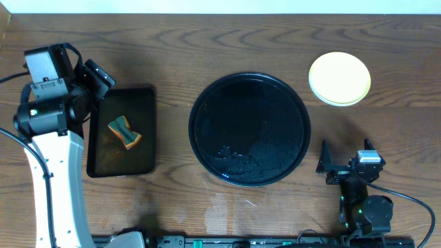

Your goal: Clean dirty plates on tray and stack at the side

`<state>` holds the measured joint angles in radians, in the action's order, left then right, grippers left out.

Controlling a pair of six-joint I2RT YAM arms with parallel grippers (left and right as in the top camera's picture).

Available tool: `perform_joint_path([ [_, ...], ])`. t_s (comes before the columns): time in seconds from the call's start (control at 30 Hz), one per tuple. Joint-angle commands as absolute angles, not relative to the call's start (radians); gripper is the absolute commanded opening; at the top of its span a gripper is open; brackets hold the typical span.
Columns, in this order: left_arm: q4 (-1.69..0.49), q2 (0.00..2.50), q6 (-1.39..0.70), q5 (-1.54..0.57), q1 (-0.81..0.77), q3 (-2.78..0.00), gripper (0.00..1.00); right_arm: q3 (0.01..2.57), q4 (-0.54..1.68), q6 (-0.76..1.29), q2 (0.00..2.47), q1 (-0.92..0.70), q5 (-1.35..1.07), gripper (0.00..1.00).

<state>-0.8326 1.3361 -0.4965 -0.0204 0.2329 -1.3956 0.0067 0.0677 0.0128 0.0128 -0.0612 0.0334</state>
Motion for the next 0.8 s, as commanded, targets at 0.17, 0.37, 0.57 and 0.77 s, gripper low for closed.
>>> perform_joint_path([
  [0.17, -0.833, 1.339, -0.49, -0.015, 0.233, -1.395, 0.84, 0.006, 0.073, 0.002, 0.006, -0.057, 0.025, 0.99],
  [0.37, -0.833, 1.339, -0.49, -0.015, 0.233, -1.395, 0.84, 0.006, 0.073, 0.002, 0.006, -0.057, 0.025, 0.99],
  [0.57, -0.842, 1.341, -0.49, -0.016, 0.232, -1.395, 0.84, 0.006, 0.073, 0.002, 0.006, -0.057, 0.025, 0.99],
  [0.77, -0.917, 1.329, -0.486, -0.026, 0.228, -1.343, 0.83, 0.006, 0.073, 0.002, 0.006, -0.057, 0.025, 0.99],
])
